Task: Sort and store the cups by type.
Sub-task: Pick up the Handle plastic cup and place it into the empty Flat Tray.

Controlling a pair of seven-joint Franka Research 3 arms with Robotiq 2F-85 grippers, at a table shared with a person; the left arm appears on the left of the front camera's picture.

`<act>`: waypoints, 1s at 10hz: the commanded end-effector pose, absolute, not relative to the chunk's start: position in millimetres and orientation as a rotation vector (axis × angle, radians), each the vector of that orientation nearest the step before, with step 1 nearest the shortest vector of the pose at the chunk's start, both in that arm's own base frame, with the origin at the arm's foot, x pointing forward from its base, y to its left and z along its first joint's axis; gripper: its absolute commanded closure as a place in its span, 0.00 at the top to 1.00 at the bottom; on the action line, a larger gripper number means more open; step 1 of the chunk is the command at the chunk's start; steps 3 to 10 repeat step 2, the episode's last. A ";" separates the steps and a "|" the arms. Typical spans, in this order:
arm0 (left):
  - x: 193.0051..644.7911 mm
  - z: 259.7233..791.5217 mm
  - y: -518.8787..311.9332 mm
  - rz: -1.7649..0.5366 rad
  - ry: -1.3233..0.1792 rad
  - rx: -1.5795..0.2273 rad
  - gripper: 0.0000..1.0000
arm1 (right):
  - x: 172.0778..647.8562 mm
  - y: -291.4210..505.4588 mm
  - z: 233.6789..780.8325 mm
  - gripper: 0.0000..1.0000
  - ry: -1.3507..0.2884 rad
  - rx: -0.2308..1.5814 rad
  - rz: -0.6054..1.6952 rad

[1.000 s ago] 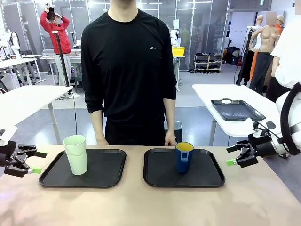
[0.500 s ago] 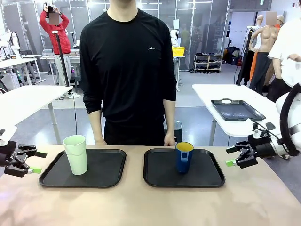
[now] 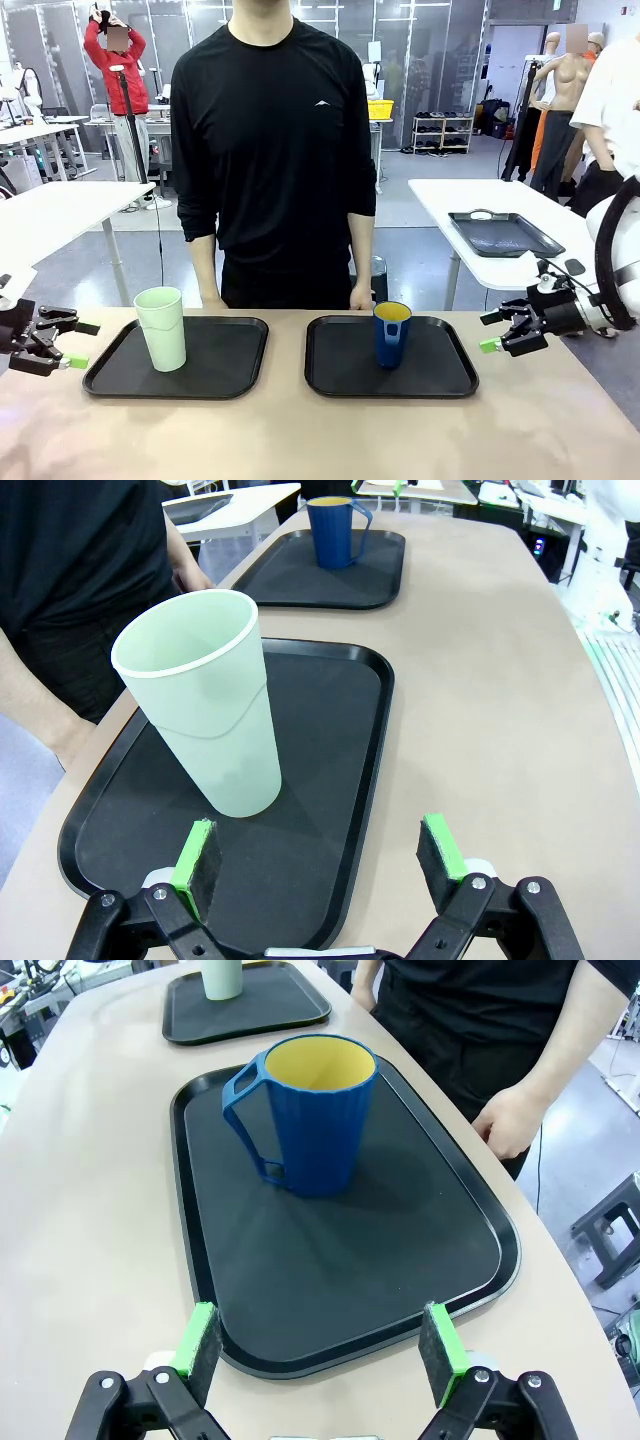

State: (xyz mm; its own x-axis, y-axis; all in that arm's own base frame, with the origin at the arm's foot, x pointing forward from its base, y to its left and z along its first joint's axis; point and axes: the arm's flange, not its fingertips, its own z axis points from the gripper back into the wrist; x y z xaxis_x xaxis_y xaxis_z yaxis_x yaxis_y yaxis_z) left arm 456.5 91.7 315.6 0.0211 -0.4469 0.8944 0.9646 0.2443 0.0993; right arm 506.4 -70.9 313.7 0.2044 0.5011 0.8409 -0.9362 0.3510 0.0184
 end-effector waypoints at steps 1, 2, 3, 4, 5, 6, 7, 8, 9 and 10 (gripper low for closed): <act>459.5 315.9 92.9 -1.240 -1.020 -0.674 1.00 | 509.8 -71.7 311.8 1.00 -0.880 0.624 1.099; 459.5 315.9 92.9 -1.240 -1.020 -0.674 1.00 | 509.8 -71.7 311.8 1.00 -0.880 0.624 1.099; 459.5 315.9 92.9 -1.240 -1.020 -0.674 1.00 | 509.8 -71.7 311.8 1.00 -0.880 0.624 1.099; 459.5 315.9 92.9 -1.240 -1.020 -0.674 1.00 | 509.8 -71.7 311.8 1.00 -0.880 0.624 1.099; 459.5 315.9 92.9 -1.240 -1.020 -0.674 1.00 | 509.8 -71.7 311.8 1.00 -0.880 0.624 1.099; 459.5 315.9 92.9 -1.240 -1.020 -0.674 1.00 | 509.8 -71.7 311.8 1.00 -0.880 0.624 1.099; 459.5 315.9 92.9 -1.240 -1.020 -0.674 1.00 | 509.8 -71.7 311.8 1.00 -0.880 0.624 1.099; 459.5 315.9 92.9 -1.240 -1.020 -0.674 1.00 | 509.8 -71.7 311.8 1.00 -0.880 0.624 1.099; 459.5 315.9 92.9 -1.240 -1.020 -0.674 1.00 | 509.8 -71.7 311.8 1.00 -0.880 0.624 1.099; 459.5 315.9 92.9 -1.240 -1.020 -0.674 1.00 | 509.8 -71.7 311.8 1.00 -0.880 0.624 1.099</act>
